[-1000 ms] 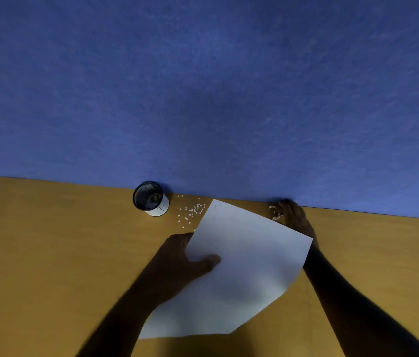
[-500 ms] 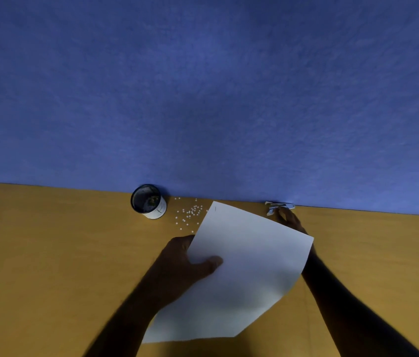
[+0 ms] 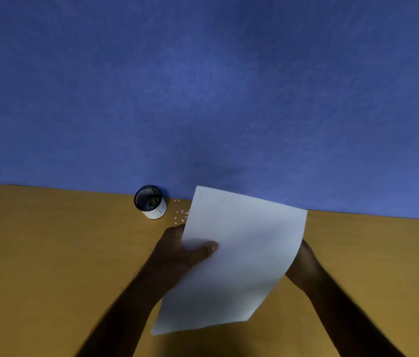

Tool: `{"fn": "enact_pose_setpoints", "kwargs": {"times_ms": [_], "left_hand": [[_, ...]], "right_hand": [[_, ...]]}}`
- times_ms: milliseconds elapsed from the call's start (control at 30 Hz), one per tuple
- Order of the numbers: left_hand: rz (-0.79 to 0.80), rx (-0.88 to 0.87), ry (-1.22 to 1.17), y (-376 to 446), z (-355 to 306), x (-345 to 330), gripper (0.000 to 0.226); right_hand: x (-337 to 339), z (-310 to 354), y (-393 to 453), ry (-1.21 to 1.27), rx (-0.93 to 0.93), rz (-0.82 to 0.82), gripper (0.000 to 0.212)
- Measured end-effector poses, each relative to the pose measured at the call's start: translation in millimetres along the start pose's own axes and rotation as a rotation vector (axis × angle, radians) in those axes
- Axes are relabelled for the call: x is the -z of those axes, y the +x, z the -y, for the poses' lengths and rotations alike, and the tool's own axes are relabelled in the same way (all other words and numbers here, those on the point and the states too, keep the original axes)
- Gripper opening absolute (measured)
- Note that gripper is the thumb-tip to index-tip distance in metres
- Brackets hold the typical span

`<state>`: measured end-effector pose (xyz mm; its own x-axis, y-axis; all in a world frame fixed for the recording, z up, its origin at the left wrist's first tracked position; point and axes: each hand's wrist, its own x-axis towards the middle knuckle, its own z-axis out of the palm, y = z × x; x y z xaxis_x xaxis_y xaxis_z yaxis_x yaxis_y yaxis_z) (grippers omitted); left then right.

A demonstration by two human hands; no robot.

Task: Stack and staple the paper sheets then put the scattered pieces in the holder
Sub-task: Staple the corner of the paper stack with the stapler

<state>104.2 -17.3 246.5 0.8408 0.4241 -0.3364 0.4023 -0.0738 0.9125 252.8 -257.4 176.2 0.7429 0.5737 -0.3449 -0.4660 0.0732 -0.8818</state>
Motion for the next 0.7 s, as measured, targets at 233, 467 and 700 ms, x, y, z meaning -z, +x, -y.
{"fn": "enact_pose_setpoints", "kwargs": {"times_ms": [233,467,700], "left_hand": [[-0.109,-0.031,-0.175,-25.9,-30.1,1.5,0.039],[-0.203,-0.105,-0.266,-48.2,-47.2,1.9,0.043],[-0.221,-0.204,-0.256,-71.2,-63.5,6.4,0.023]], "right_hand": [[-41.9,54.8,-61.0,0.131,-0.009,0.026,0.080],[-76.6,83.9,-102.4,-0.379,0.229,-0.082,0.028],[-87.0,90.3,-128.7,-0.346,0.315,-0.175,0.027]]}}
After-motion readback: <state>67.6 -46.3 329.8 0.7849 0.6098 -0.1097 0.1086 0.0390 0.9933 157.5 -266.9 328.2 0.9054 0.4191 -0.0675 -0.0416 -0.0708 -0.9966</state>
